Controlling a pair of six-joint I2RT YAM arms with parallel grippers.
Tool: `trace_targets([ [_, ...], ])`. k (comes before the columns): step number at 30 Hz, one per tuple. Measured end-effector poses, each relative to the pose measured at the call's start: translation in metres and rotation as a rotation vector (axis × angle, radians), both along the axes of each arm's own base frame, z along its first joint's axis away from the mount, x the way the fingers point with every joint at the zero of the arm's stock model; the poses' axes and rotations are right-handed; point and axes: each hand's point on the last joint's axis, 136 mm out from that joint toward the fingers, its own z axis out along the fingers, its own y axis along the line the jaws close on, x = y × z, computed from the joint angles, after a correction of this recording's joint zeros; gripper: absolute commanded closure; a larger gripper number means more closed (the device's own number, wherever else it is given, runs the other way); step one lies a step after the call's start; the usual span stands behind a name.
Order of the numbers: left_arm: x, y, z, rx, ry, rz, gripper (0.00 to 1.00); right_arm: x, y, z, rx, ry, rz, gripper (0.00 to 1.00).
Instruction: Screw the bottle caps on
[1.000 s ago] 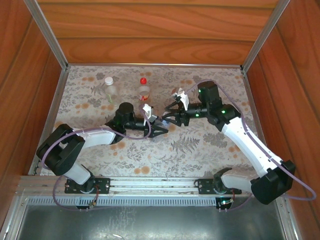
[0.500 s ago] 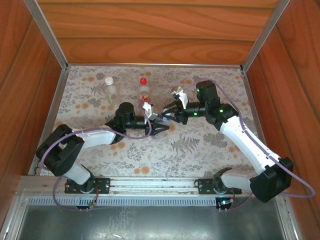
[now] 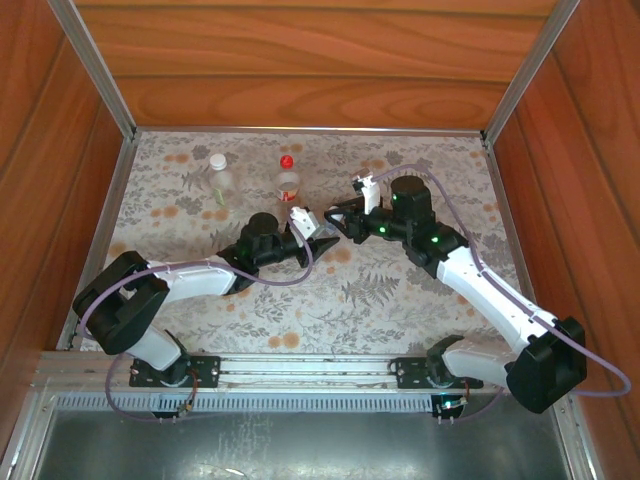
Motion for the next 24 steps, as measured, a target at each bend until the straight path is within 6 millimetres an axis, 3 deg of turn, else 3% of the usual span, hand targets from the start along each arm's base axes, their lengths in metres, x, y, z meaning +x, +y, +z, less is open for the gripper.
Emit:
trace_targets([
  [5,0.002,0.002,0.0,0.002,-0.008,0.012,0.19,0.002,-0.004,-0.001,-0.029,0.009,-0.021,0.82],
  [9,0.002,0.011,-0.004,0.005,0.005,0.025,0.05,0.004,-0.011,-0.01,-0.095,0.002,-0.04,0.82],
  [14,-0.011,0.032,-0.008,0.007,0.011,0.047,0.0,0.018,-0.03,-0.018,-0.2,-0.024,-0.122,0.82],
  [19,-0.021,0.057,-0.027,0.028,0.048,0.097,0.0,0.061,-0.043,-0.023,-0.279,-0.062,-0.239,0.82],
  [24,-0.024,0.068,-0.039,0.038,0.084,0.137,0.0,0.104,-0.051,-0.048,-0.34,-0.074,-0.301,0.82],
])
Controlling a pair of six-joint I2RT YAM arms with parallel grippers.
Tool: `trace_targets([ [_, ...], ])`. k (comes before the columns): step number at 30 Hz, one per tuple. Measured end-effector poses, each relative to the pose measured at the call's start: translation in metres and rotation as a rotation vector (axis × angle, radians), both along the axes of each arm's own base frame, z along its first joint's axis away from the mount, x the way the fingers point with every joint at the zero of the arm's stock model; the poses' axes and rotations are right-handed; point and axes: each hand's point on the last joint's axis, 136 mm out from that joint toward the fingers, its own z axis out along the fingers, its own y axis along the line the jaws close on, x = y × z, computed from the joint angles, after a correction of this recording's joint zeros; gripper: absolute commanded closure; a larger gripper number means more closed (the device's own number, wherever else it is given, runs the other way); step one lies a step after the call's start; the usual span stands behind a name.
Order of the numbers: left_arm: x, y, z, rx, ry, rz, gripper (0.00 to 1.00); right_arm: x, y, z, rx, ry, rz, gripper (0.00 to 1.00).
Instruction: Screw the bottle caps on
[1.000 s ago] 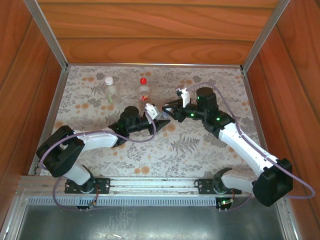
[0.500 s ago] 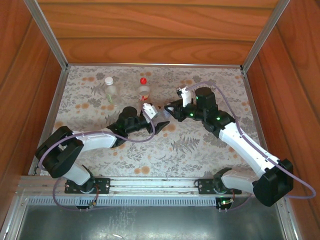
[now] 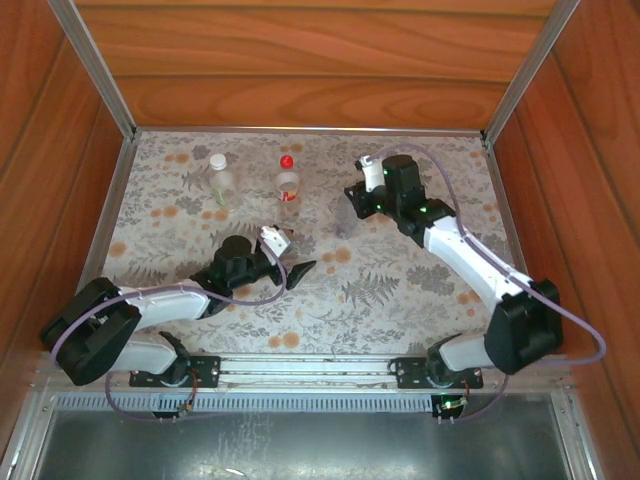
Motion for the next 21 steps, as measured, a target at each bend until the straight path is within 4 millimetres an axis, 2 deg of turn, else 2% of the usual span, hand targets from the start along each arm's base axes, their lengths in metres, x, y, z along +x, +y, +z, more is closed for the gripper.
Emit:
trace_targets([
  [5,0.0,0.002,0.002,-0.01,0.002,0.006,0.0,0.027,-0.009,-0.017,-0.036,-0.02,-0.021,0.81],
  [10,0.0,0.002,0.002,-0.009,0.004,0.006,0.0,0.042,-0.013,-0.016,-0.036,-0.07,-0.019,0.8],
  [21,0.001,0.0,-0.001,-0.004,0.01,0.006,0.0,0.043,-0.01,-0.016,-0.041,-0.098,0.01,0.68],
])
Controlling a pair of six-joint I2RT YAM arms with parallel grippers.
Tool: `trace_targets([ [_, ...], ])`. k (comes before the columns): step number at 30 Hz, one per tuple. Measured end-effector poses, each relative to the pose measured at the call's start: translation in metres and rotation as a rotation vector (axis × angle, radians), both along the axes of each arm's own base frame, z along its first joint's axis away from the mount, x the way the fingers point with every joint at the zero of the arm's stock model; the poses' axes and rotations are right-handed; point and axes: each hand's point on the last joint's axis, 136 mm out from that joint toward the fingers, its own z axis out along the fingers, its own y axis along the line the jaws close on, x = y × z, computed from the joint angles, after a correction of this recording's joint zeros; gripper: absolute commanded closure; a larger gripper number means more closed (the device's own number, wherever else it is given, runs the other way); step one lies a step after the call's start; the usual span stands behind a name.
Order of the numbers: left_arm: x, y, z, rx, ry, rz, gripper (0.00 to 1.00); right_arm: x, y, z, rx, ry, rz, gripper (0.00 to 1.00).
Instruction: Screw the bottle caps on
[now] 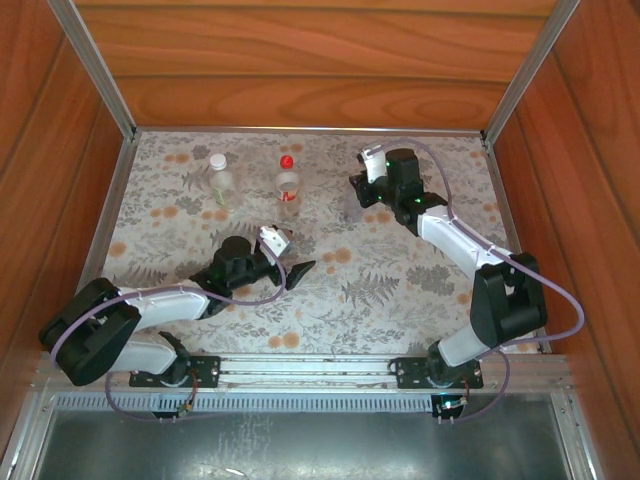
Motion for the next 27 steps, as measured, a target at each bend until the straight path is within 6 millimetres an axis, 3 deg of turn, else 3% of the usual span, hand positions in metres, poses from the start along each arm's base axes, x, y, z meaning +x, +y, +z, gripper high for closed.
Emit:
trace_targets([
  [10,0.002,-0.001,0.003,-0.005,-0.005,0.003,0.0,0.0,0.001,-0.004,-0.01,0.005,0.008,0.49],
  [16,0.005,0.001,0.005,-0.007,-0.008,0.013,0.0,0.0,0.001,-0.005,-0.014,0.006,0.011,0.44],
  [20,0.01,0.005,0.005,-0.007,-0.011,0.034,0.0,-0.002,-0.001,-0.004,-0.014,0.015,0.006,0.28],
  [23,0.017,0.012,0.012,-0.017,-0.025,0.075,0.0,-0.005,-0.006,0.007,0.005,0.009,-0.011,0.18],
  [27,0.035,0.04,0.035,-0.047,-0.064,0.194,0.0,-0.006,-0.025,0.042,0.073,-0.049,-0.075,0.1],
])
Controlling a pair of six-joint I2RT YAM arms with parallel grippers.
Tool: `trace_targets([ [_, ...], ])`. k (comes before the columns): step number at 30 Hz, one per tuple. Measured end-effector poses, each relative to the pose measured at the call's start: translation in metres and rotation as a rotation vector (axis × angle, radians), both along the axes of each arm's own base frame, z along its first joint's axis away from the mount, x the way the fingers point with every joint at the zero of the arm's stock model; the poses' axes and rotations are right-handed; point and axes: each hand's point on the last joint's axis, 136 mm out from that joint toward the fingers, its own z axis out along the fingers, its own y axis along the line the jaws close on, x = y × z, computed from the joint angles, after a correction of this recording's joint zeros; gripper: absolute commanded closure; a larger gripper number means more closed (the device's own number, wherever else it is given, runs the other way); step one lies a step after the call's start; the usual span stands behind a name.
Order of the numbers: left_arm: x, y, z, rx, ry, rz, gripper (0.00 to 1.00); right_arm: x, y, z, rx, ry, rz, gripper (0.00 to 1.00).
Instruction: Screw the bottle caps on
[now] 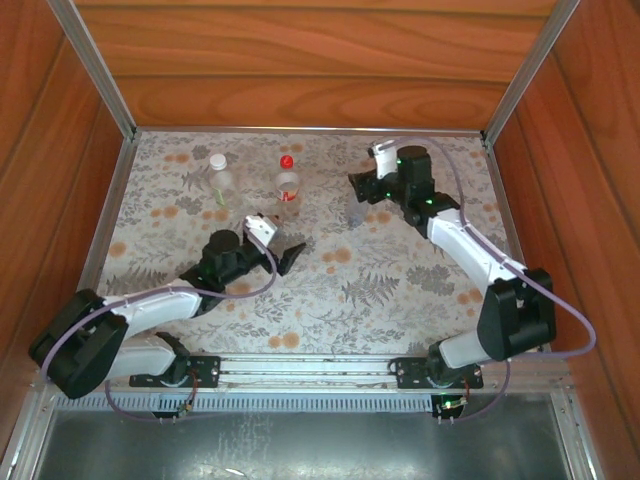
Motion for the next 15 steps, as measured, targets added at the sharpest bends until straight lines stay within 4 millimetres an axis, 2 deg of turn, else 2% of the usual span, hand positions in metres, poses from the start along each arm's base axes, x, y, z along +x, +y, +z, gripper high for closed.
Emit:
trace_targets([
  [2,0.01,0.021,0.014,-0.014,-0.022,0.083,0.0,-0.001,-0.018,0.015,0.031,-0.036,-0.051,0.1],
  [3,0.015,0.036,0.021,-0.018,-0.033,0.137,0.0,-0.002,-0.028,0.019,0.043,-0.052,-0.079,0.06],
  [6,0.026,0.079,0.039,-0.02,-0.066,0.304,0.0,-0.006,-0.06,0.018,0.062,-0.072,-0.167,0.03],
  [8,0.032,0.106,0.045,-0.011,-0.081,0.407,0.0,-0.008,-0.079,0.007,0.057,-0.065,-0.227,0.02],
  [11,0.037,0.144,0.042,0.025,-0.078,0.539,0.0,-0.011,-0.104,-0.02,0.031,-0.032,-0.306,0.0],
  [15,0.042,0.19,0.016,0.098,-0.021,0.693,0.0,-0.018,-0.13,-0.057,-0.036,0.002,-0.402,0.0],
])
